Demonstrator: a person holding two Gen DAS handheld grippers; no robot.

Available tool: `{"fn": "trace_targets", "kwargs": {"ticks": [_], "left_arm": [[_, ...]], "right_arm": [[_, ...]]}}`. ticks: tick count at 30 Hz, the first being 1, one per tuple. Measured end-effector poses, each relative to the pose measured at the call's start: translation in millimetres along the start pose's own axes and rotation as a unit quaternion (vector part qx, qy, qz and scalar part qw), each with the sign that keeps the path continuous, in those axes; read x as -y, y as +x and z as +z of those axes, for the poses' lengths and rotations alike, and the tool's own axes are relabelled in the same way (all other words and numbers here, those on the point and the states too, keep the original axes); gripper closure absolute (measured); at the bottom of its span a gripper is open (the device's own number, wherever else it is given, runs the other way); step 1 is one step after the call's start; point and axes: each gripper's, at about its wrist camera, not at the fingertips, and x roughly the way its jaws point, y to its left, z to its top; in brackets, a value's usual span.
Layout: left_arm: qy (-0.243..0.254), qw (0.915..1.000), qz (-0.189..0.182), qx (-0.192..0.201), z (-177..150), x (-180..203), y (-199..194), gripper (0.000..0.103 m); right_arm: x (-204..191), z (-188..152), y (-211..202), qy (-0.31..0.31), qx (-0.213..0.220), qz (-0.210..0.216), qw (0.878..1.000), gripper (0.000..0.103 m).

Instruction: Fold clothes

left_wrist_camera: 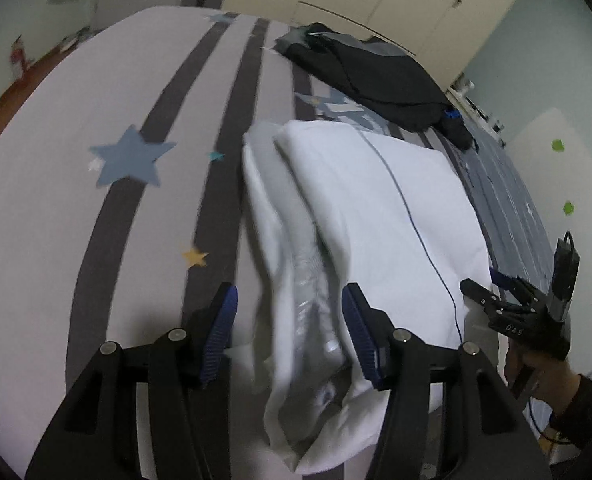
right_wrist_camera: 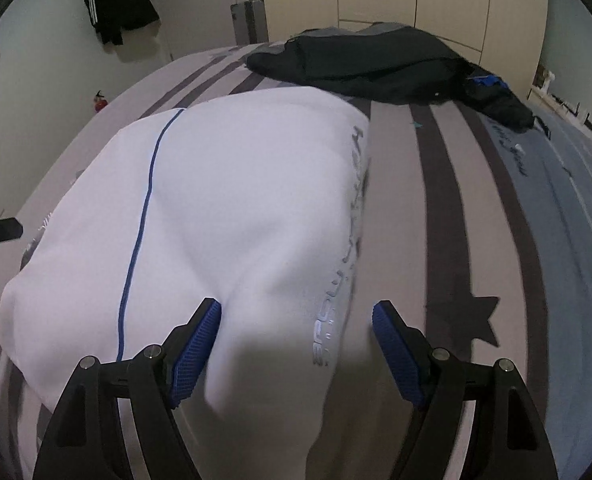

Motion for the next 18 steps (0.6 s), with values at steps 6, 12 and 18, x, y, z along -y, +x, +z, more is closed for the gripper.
{"fn": "trace_targets", "kwargs": {"ticks": [6,12,18], "left_arm": [[0.013,0.9942,0.08,-0.07,-8.0,-5.7,58.6,0.056],[-0.013,0.9966,0.08,-0.018,1.5,-20.2,41.2,0.056],[0.019,0.9984,0.042,0.032,26.5,16.5,23.6,0.059]], "right_arm": [[-0.6,2.3,-7.7,0.033,0.0,0.054,0.998,0.029],[25.9,-0.4,-14.4,0.084,0.015,0.045,0.995,0.029],[21.6,3.0,4.4,0.081,-0.004,0.033,0.996,0.023]]}}
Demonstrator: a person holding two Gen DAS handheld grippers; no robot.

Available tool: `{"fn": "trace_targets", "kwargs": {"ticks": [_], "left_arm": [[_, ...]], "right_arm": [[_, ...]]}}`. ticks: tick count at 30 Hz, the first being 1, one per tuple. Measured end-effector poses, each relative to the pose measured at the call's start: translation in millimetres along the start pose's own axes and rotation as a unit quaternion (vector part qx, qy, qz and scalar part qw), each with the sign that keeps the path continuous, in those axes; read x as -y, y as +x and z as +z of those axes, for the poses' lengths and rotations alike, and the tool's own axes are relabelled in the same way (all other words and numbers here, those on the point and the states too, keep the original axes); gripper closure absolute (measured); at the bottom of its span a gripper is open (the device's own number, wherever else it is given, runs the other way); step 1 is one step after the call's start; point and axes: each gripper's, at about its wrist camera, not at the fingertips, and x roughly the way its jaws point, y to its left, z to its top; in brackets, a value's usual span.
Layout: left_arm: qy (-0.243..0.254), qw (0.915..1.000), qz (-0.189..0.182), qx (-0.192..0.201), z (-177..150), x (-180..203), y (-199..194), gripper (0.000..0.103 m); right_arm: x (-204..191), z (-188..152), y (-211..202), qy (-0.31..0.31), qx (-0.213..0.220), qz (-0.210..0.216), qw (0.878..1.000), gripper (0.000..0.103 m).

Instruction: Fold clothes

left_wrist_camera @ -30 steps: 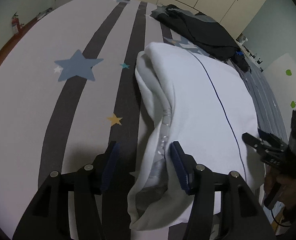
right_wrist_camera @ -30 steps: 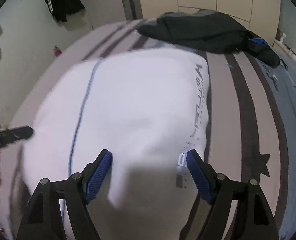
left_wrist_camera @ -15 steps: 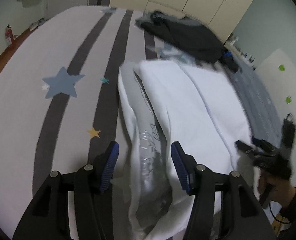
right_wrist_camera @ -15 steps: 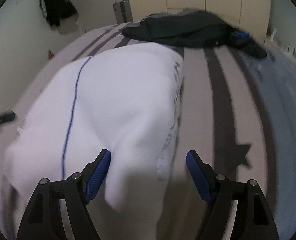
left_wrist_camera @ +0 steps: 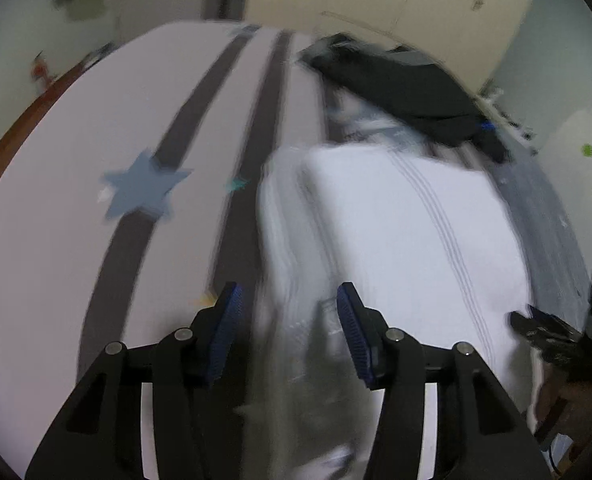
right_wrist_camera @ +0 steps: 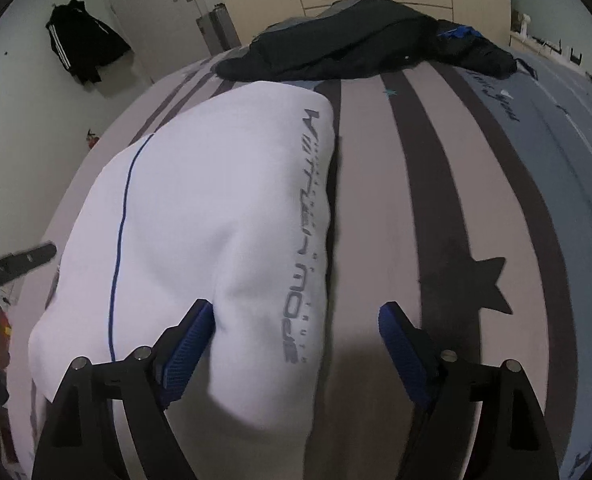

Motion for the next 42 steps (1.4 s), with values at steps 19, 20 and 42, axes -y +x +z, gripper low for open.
{"fn": "trace_targets", "kwargs": {"ticks": [19,20,42], "left_arm": [[0.011,0.9988,0.027,-0.039,7.4,15.7,86.2,0.101],[0.01,0.999,0.023,-0.038,11.7,16.6,83.0,0.101],[-0.025,0.9993,0.027,-0.003,72.8,2.7,90.6,0.101]], "right_arm": [[-3.2,76.2,54.9,-0.034,0.045,-0.086,0.995,0.059],[-2.4,78.7,53.0,-0.03,0.042,-0.083,0.995,0.059],[-13.5,119.0,50.0,-0.03,0.065,-0.112,0.991,0.071]]}}
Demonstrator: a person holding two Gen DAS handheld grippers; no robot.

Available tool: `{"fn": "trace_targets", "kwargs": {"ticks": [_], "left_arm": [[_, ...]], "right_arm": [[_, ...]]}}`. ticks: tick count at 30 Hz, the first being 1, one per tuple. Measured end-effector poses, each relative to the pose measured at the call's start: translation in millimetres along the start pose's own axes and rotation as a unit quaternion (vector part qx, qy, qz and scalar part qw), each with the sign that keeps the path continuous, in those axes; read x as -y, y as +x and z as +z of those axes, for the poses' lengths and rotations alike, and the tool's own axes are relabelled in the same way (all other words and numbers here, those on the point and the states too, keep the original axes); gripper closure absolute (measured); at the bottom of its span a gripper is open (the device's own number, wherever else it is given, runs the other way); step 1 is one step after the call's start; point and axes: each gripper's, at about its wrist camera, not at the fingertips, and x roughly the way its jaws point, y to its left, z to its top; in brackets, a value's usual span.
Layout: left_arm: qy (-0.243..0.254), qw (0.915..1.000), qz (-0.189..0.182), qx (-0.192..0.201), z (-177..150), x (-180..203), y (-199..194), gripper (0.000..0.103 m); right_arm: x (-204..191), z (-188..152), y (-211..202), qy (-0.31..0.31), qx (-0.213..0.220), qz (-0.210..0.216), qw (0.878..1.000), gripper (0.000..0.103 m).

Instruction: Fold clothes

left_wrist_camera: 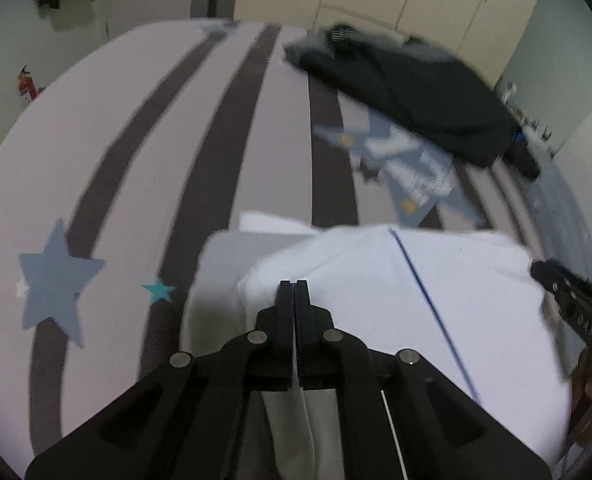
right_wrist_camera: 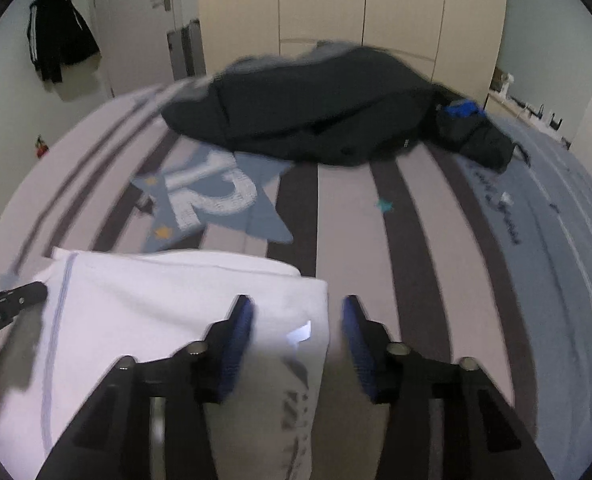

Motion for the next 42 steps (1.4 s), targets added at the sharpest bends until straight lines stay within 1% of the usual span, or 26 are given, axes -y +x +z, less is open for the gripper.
{"fn": "trace_targets", "kwargs": {"ticks": [2,3,4,6,9,11,13,14,16,18,19,20,21,22,24,26,29,31,33,34,35,36,37,39,42], "left_arm": [[0.009,0.9999,-0.014,-0.001,-5.7,3.8,-21.5,0.101],[0.015,0.9998,-0.015,0.0,-14.0,8.0,-35.4,0.101],[0.017,0.9996,-0.024,-0.001,-23.1,11.9,-46.8,0.101],[0.019,0.9987,-0.047,-0.006,-46.5,21.4,-69.0,0.101],[0.043,0.9968,-0.062,-0.027,-80.8,36.2,-82.3,0.101],[0.041,0.9975,-0.048,-0.032,-95.4,26.1,-71.6,0.101],[0.038,0.9981,-0.032,-0.036,-109.5,14.6,-59.5,0.101],[0.036,0.9983,-0.024,-0.038,-116.5,8.9,-53.5,0.101],[0.029,0.9986,-0.027,-0.036,-115.5,3.9,-54.2,0.101],[0.027,0.9991,-0.016,-0.027,-112.5,4.8,-62.9,0.101],[0.021,0.9996,-0.001,-0.019,-111.5,2.3,-69.4,0.101],[0.001,0.9998,0.017,-0.014,-111.1,-4.9,-75.9,0.101],[-0.018,0.9996,0.018,-0.013,-111.6,-12.7,-82.1,0.101],[-0.033,0.9993,0.014,-0.012,-113.3,-19.1,-89.2,0.101],[-0.034,0.9994,0.0,-0.009,-119.6,-19.4,-106.0,0.101],[-0.016,0.9997,-0.016,-0.01,-133.5,-7.2,-118.5,0.101],[0.012,0.9986,-0.045,-0.025,-160.6,17.7,-129.6,0.101],[0.032,0.9977,-0.05,-0.032,-170.1,32.7,-125.3,0.101],[0.043,0.9979,-0.019,-0.045,-176.9,34.7,-114.2,0.101],[0.037,0.9975,-0.008,-0.06,-181.0,29.1,-104.3,0.101],[0.017,0.997,-0.002,-0.075,-185.0,18.6,-92.6,0.101],[0.002,0.9968,-0.002,-0.08,-187.0,10.7,-86.4,0.101],[-0.003,0.9969,-0.005,-0.078,-187.3,6.5,-83.6,0.101],[0.0,0.997,-0.002,-0.077,-185.6,7.8,-85.0,0.101],[-0.01,0.9974,-0.002,-0.071,-181.9,8.7,-99.7,0.101]], "right_arm": [[-6.1,-8.7,-27.9,-0.009,0.01,0.014,1.0,0.071],[-9.5,-14.6,-42.1,-0.015,0.014,0.022,1.0,0.071],[-14.1,-22.7,-55.3,-0.024,0.012,0.026,0.999,0.071],[-22.5,-42.7,-74.1,-0.039,0.005,0.021,0.999,0.075],[-25.1,-75.6,-88.1,-0.028,-0.022,0.017,0.999,0.075],[-24.6,-90.3,-85.7,-0.024,-0.026,0.01,0.999,0.075],[-22.7,-101.1,-77.9,-0.02,-0.022,0.004,1.0,0.075],[-21.6,-105.3,-73.2,-0.017,-0.021,0.004,1.0,0.072],[-19.1,-111.5,-62.5,-0.01,-0.021,0.012,1.0,0.068],[-11.8,-111.2,-60.9,0.009,-0.022,0.024,0.999,0.064],[-8.3,-109.5,-64.6,0.019,-0.024,0.031,0.999,0.064],[-5.3,-107.4,-71.0,0.025,-0.023,0.034,0.999,0.063],[-2.7,-105.0,-80.1,0.028,-0.017,0.033,0.999,0.067],[0.9,-104.1,-89.7,0.031,-0.011,0.03,0.999,0.069],[8.0,-110.8,-107.6,0.041,-0.009,0.034,0.999,0.069],[13.2,-120.9,-123.5,0.048,-0.014,0.042,0.998,0.069],[6.4,-145.3,-134.4,0.027,-0.034,0.041,0.998,0.07],[2.0,-159.3,-131.5,0.023,-0.052,0.037,0.998,0.07],[-0.1,-170.9,-123.5,0.025,-0.077,0.032,0.996,0.07],[2.6,-176.0,-114.1,0.034,-0.096,0.032,0.994,0.07],[7.5,-180.6,-105.4,0.048,-0.111,0.036,0.992,0.07],[12.6,-184.1,-98.1,0.062,-0.119,0.043,0.99,0.068],[14.8,-185.9,-93.4,0.065,-0.124,0.046,0.989,0.066],[12.9,-185.8,-91.3,0.048,-0.122,0.046,0.99,0.066],[11.7,-180.6,-108.3,0.029,-0.108,0.042,0.993,0.065]]}}
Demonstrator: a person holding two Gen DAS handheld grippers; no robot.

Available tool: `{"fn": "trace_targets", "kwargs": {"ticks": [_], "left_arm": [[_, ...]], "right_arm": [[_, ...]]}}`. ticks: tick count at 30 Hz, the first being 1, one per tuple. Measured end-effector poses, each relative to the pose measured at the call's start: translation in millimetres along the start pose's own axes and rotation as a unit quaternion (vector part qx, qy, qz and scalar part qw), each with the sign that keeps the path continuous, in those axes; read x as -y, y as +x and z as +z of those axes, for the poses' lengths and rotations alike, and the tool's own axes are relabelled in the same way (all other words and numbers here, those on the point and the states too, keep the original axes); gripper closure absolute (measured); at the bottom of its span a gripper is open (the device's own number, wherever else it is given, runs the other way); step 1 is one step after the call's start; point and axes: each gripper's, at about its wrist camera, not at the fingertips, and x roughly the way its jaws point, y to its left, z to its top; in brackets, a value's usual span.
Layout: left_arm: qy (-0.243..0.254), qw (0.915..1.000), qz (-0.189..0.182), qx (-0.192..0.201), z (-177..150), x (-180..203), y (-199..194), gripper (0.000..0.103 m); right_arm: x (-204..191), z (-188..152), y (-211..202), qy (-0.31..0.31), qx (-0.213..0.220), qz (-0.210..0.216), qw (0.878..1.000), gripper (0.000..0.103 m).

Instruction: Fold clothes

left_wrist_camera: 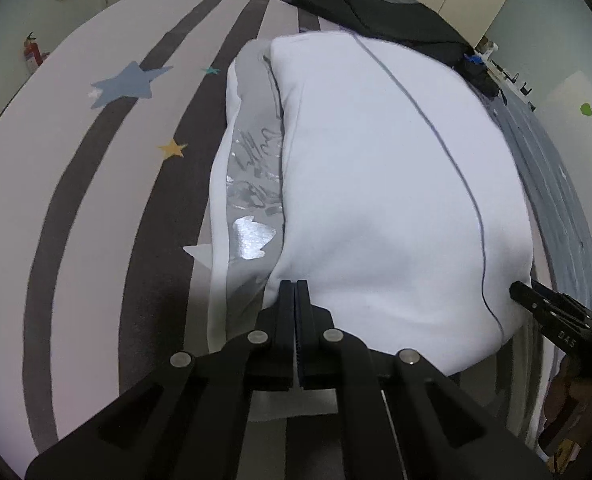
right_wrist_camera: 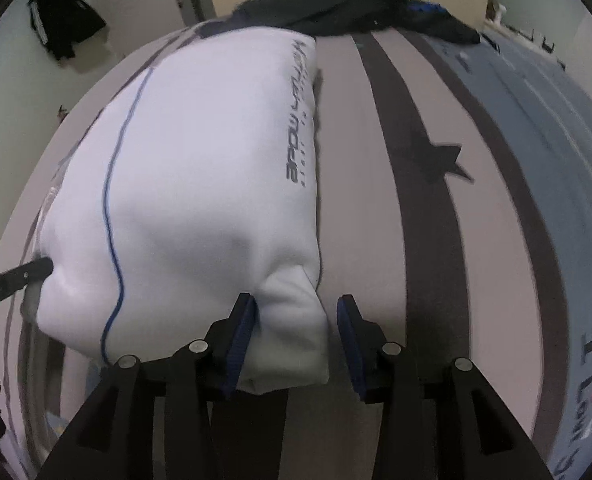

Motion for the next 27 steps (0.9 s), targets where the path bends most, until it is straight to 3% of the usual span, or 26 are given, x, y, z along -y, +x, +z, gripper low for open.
{"fn": "trace_targets", "kwargs": {"ticks": [3,6,10,12,13,15,17,23,25,27], "left_arm": [[-0.001,0.9997,0.009,0.025,2.9,3.8,-21.2,0.101],[0.005,0.9991,-0.01,0.041,16.1,11.8,-28.7,0.101],[0.018,0.9989,0.0,0.043,33.2,26.4,-12.4,0.101],[0.007,0.9993,0.032,0.02,38.4,19.0,10.5,0.101],[0.0,0.9995,0.029,0.013,37.9,12.7,20.1,0.101],[-0.015,0.9998,0.017,0.001,36.3,-0.3,38.9,0.101],[-0.009,0.9997,0.024,0.003,37.5,4.5,33.6,0.101],[-0.008,0.9983,-0.005,0.057,50.0,23.2,0.4,0.101],[0.001,0.9975,-0.017,0.068,57.3,34.9,-1.0,0.101],[0.002,0.9977,-0.005,0.068,64.9,38.0,10.1,0.101]], "right_arm": [[2.0,0.5,-27.2,0.001,0.025,-0.007,1.0,0.069],[3.8,12.0,-41.0,0.015,0.049,0.008,0.999,0.074],[-11.5,47.8,-25.9,-0.006,0.071,0.01,0.997,0.093],[-19.4,59.7,-3.1,-0.02,0.058,-0.008,0.998,0.098],[-19.9,61.5,9.8,-0.023,0.045,-0.017,0.999,0.099],[-9.9,58.4,30.1,-0.019,0.031,-0.02,0.999,0.1],[-4.0,57.4,29.9,-0.013,0.036,-0.006,0.999,0.099],[-8.7,76.3,-13.0,-0.013,0.099,0.02,0.995,0.099],[-20.2,86.0,-10.8,-0.025,0.107,0.037,0.993,0.099],[-32.3,95.1,1.9,-0.042,0.109,0.033,0.993,0.099]]}}
